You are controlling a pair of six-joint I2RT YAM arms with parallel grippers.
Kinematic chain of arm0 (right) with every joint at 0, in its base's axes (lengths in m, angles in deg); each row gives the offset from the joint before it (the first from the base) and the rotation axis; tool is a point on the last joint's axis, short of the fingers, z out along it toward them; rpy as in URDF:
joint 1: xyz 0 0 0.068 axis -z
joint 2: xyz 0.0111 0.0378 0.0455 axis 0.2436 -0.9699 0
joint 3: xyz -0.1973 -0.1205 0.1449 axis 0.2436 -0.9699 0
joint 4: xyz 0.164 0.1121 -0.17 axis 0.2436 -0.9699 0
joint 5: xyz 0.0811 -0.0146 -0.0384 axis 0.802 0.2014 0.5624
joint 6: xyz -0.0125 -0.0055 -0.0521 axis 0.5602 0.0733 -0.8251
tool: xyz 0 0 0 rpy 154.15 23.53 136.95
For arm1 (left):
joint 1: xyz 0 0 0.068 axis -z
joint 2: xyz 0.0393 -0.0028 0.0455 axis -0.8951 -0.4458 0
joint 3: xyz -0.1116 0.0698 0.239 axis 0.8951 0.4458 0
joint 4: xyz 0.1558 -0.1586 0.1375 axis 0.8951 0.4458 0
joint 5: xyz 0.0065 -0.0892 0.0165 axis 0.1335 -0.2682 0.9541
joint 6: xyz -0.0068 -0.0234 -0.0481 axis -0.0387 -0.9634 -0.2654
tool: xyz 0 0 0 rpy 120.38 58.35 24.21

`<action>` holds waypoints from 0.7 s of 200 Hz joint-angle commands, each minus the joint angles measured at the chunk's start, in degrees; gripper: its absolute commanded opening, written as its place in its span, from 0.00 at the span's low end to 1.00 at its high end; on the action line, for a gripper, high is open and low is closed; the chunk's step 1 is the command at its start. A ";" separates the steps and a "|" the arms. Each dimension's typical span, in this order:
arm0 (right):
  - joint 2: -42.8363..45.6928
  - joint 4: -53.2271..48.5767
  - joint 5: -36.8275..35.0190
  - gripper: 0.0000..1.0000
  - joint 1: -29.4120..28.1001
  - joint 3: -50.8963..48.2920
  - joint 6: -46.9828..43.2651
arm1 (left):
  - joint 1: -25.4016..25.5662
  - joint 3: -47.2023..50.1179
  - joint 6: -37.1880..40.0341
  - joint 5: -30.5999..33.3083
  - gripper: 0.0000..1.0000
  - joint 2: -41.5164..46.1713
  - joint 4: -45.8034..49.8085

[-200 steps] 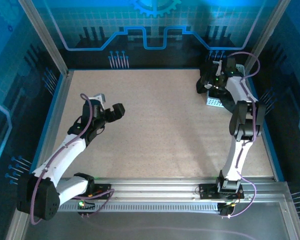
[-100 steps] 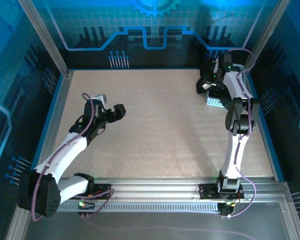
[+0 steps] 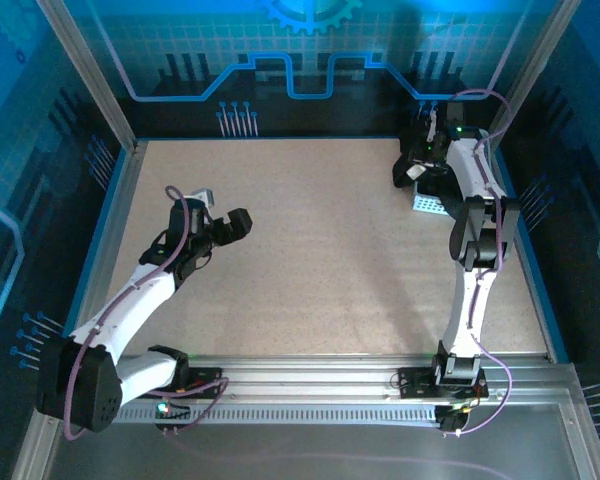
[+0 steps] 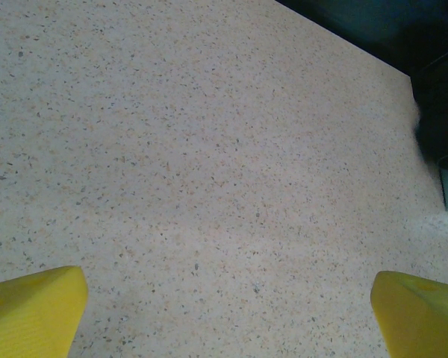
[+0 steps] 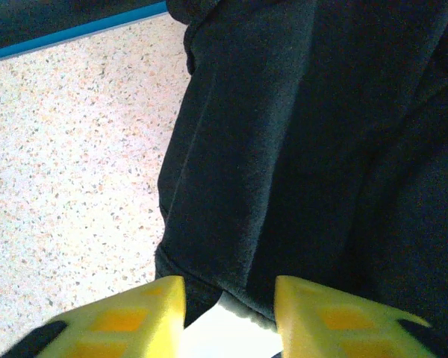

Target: Fold the inside-out t-shirt

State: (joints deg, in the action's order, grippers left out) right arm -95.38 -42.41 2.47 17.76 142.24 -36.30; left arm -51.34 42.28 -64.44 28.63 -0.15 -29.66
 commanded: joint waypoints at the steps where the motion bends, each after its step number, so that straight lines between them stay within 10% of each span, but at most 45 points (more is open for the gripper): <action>1: -0.59 -1.88 0.45 0.44 -0.41 1.46 -0.43 | 0.34 -1.07 1.39 -0.97 0.99 0.30 -0.44; 140: 0.11 -2.98 0.28 0.01 -0.37 2.60 -0.73 | 0.38 -0.80 1.40 -0.22 0.99 0.97 0.19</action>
State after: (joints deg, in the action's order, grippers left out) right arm -96.19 -44.07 2.66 17.76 143.40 -36.92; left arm -51.34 42.28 -64.42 28.65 -0.15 -29.64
